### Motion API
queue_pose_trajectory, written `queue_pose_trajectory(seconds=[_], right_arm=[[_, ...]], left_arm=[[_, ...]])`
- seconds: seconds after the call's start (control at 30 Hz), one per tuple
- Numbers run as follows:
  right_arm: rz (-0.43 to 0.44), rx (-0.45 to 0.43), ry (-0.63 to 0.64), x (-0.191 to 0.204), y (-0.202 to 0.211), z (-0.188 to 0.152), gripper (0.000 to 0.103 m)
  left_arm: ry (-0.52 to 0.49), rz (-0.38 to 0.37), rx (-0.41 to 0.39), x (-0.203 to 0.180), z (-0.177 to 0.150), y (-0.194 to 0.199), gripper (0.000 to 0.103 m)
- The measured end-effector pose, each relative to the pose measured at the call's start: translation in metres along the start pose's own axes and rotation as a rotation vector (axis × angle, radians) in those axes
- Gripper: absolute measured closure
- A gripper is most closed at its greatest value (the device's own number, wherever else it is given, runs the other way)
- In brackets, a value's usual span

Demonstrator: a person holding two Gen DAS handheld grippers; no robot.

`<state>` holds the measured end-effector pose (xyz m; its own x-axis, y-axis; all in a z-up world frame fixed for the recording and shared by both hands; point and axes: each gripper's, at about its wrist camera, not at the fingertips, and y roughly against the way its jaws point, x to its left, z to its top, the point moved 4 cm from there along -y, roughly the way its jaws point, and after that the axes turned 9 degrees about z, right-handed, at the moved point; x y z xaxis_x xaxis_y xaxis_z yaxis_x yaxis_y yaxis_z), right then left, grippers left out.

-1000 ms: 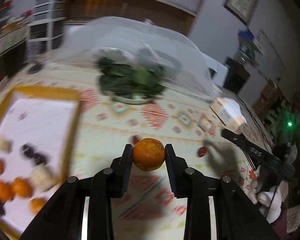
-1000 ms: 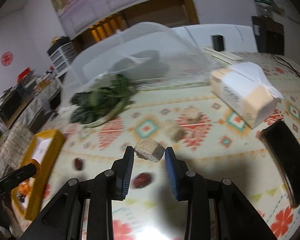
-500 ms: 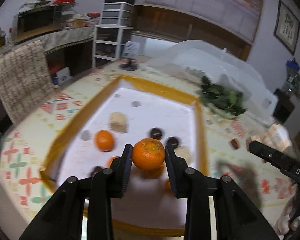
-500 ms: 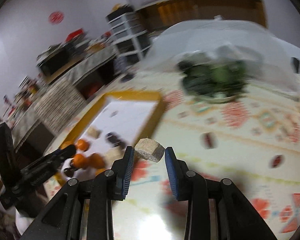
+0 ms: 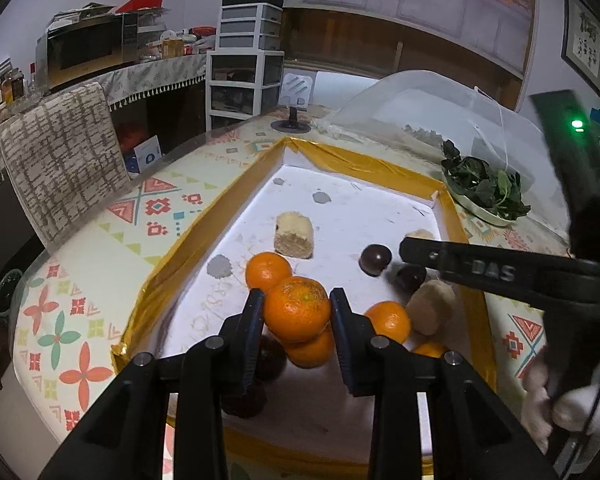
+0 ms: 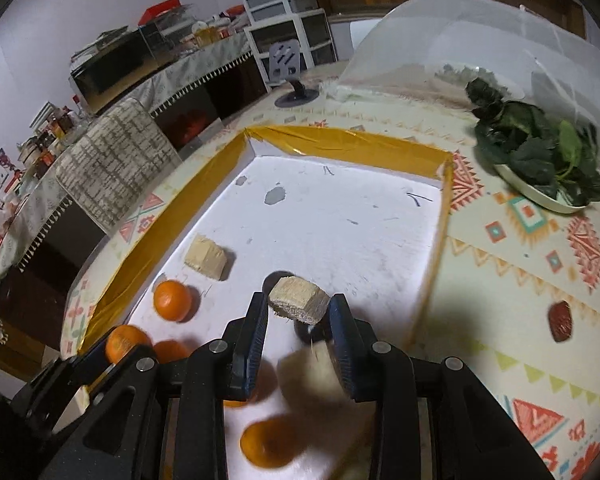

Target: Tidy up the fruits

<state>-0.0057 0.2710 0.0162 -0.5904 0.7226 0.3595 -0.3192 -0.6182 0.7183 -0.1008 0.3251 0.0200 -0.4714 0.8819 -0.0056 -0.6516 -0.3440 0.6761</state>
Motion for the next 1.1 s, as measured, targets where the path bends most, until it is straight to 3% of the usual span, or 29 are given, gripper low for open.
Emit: queue_pose_trajectory(seconds=[0.07, 0.17, 0.23, 0.37, 0.7, 1.1], right_arm=[[0.005, 0.002, -0.002, 0.001, -0.004, 0.003, 0.068], [0.002, 0.003, -0.001, 0.004, -0.008, 0.006, 0.068], [0.01, -0.002, -0.004, 0.006, -0.007, 0.009, 0.067], [0.016, -0.023, -0.008, 0.009, -0.001, 0.011, 0.057], [0.028, -0.086, -0.026, 0.004, 0.038, 0.009, 0.048], [0.026, -0.147, -0.051, -0.016, 0.088, -0.014, 0.045]], left_arm=[[0.004, -0.004, -0.004, 0.001, 0.001, 0.001, 0.068], [0.007, -0.006, -0.009, 0.002, 0.003, 0.003, 0.053], [0.011, -0.012, -0.014, 0.003, 0.004, 0.005, 0.048], [0.024, -0.017, -0.015, 0.004, 0.006, 0.008, 0.039], [0.0, 0.006, -0.051, -0.006, 0.009, 0.033, 0.032], [-0.074, 0.011, -0.121, -0.04, 0.008, 0.075, 0.024]])
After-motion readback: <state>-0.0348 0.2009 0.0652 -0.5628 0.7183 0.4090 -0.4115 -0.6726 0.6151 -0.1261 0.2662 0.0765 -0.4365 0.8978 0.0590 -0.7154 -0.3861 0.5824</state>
